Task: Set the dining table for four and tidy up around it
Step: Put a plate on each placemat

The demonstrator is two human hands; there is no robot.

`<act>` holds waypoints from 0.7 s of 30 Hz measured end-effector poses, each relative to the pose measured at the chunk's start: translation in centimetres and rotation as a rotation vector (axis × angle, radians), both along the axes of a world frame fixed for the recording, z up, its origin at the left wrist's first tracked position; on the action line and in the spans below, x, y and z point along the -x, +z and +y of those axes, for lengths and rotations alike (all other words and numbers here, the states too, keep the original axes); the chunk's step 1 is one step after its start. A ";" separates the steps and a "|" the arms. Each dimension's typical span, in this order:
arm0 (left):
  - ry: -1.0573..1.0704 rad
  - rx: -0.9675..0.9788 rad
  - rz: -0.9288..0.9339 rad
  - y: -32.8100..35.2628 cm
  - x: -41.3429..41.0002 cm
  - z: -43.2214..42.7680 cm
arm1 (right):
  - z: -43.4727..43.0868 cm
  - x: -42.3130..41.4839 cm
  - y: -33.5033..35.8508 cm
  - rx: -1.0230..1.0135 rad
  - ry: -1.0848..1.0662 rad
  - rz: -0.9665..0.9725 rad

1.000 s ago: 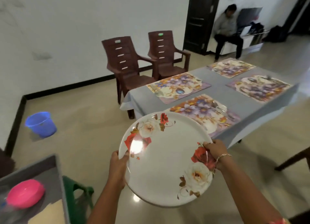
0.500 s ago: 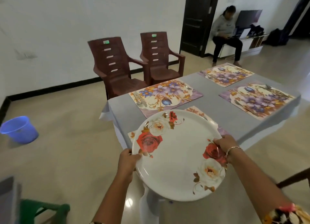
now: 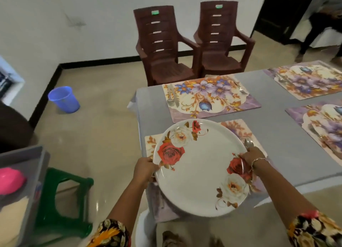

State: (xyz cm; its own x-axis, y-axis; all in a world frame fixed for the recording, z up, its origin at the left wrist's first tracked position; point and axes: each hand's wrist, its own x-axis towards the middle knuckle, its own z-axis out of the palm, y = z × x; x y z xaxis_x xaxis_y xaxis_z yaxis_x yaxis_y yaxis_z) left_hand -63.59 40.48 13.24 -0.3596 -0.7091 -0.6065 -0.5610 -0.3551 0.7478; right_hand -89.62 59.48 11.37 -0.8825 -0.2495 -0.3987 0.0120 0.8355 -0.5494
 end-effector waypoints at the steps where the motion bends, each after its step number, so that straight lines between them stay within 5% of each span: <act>1: 0.029 0.003 -0.005 -0.1 0.2 0.2 | -0.3 0.5 -0.1 -0.018 0.051 0.014; 8: 0.198 0.087 -0.061 -0.6 1.3 1.2 | -1.8 2.9 -1.1 -0.158 0.298 0.023; 21: 0.349 0.245 -0.165 -3.4 1.8 2.4 | -2.0 3.2 -0.4 -0.117 0.450 0.141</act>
State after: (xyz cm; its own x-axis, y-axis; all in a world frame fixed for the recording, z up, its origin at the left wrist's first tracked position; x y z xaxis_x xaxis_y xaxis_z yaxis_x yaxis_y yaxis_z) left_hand -65.34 42.90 9.84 0.0139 -0.9005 -0.4345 -0.5581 -0.3676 0.7439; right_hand -92.85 57.47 11.00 -0.7447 -0.5793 -0.3313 -0.4326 0.7971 -0.4214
